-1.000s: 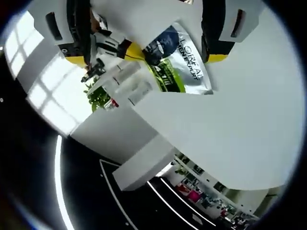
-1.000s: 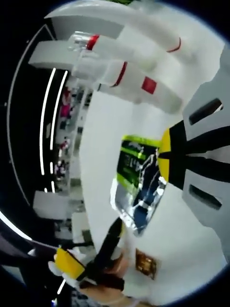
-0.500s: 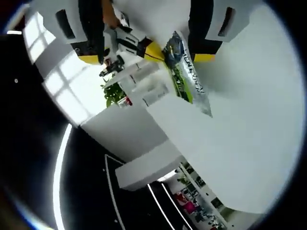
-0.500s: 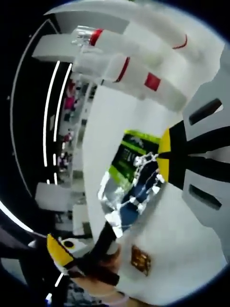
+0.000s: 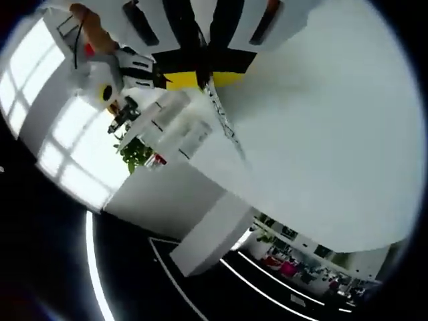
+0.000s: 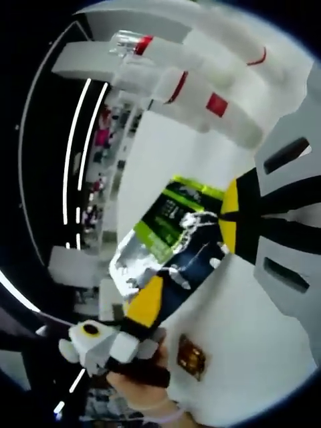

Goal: Arrange the skincare products in the storage area until every visible bottle or jar stands upright without overlapping.

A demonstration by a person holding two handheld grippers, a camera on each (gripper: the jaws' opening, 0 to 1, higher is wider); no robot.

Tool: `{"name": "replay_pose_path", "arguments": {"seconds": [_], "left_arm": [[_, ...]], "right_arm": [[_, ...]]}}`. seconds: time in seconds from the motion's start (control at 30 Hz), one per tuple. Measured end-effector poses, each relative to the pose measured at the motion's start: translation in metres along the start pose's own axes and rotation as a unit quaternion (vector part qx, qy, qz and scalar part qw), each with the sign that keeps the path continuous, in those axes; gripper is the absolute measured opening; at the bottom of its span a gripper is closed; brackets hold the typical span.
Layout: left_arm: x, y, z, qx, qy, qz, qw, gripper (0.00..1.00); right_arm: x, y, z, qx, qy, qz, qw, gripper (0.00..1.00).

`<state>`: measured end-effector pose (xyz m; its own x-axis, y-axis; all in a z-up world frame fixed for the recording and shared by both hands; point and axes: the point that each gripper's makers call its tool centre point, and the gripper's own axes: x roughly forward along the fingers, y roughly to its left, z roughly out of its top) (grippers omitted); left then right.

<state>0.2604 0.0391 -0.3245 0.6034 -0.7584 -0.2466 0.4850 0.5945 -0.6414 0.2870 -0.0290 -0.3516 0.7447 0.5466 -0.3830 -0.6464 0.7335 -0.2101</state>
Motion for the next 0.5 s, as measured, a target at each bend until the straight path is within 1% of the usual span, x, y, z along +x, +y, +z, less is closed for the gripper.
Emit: {"name": "replay_pose_path", "arguments": {"seconds": [0.03,0.07,0.1,0.13,0.17,0.2,0.23,0.27,0.3,0.33,0.37,0.4,0.43,0.47,0.5], "left_arm": [[0.0,-0.001,0.0,0.003,-0.002,0.0,1.0,0.01],[0.003,0.001,0.012,0.02,-0.013,-0.006,0.9997,0.01],[0.002,0.0,0.015,0.034,-0.019,-0.007,0.9992,0.01],[0.0,-0.002,0.016,0.049,-0.019,-0.004,0.9986,0.01],[-0.002,-0.004,0.017,0.064,-0.019,-0.002,0.9978,0.01],[-0.004,-0.004,0.017,0.074,-0.021,0.0,0.9971,0.0],[-0.005,-0.007,0.019,0.086,-0.026,0.001,0.9959,0.0],[-0.008,-0.01,0.022,0.109,-0.041,0.001,0.9932,0.0],[-0.007,-0.006,0.026,0.114,-0.04,0.006,0.9926,0.0],[-0.008,-0.005,0.03,0.135,-0.045,0.011,0.9898,0.0],[-0.01,-0.003,0.033,0.164,-0.046,0.019,0.9852,0.0],[-0.011,-0.002,0.036,0.199,-0.049,0.028,0.9784,0.0],[-0.013,-0.006,0.038,0.241,-0.057,0.032,0.9684,0.0],[-0.014,-0.011,0.04,0.268,-0.063,0.031,0.9607,0.0],[-0.015,-0.016,0.042,0.298,-0.07,0.027,0.9516,0.0]], "right_arm": [[0.0,0.001,0.0,-0.003,-0.001,0.0,1.0,0.0],[-0.002,0.002,0.0,-0.013,-0.002,-0.001,0.9999,0.0],[-0.003,0.003,0.0,-0.017,-0.003,-0.002,0.9999,0.0],[-0.006,0.007,0.0,-0.032,0.001,0.004,0.9995,0.0],[-0.007,0.007,0.001,-0.03,0.007,0.005,0.9995,0.0],[-0.009,0.004,0.001,-0.018,0.017,0.005,0.9997,0.0],[-0.01,0.004,0.001,-0.013,0.022,0.006,0.9997,0.0],[-0.012,0.006,0.007,0.004,0.006,0.021,0.9998,0.0],[-0.012,0.007,0.011,0.006,-0.01,0.026,0.9996,0.02],[-0.013,0.006,0.013,0.004,-0.015,0.029,0.9995,0.05],[-0.016,0.004,0.014,0.011,-0.016,0.027,0.9994,0.08],[-0.017,0.006,0.016,0.01,-0.022,0.03,0.9993,0.1],[-0.019,0.006,0.019,0.01,-0.029,0.031,0.9991,0.11],[-0.02,0.006,0.023,0.008,-0.036,0.032,0.9988,0.11],[-0.022,0.008,0.026,0.002,-0.043,0.037,0.9984,0.11]]}}
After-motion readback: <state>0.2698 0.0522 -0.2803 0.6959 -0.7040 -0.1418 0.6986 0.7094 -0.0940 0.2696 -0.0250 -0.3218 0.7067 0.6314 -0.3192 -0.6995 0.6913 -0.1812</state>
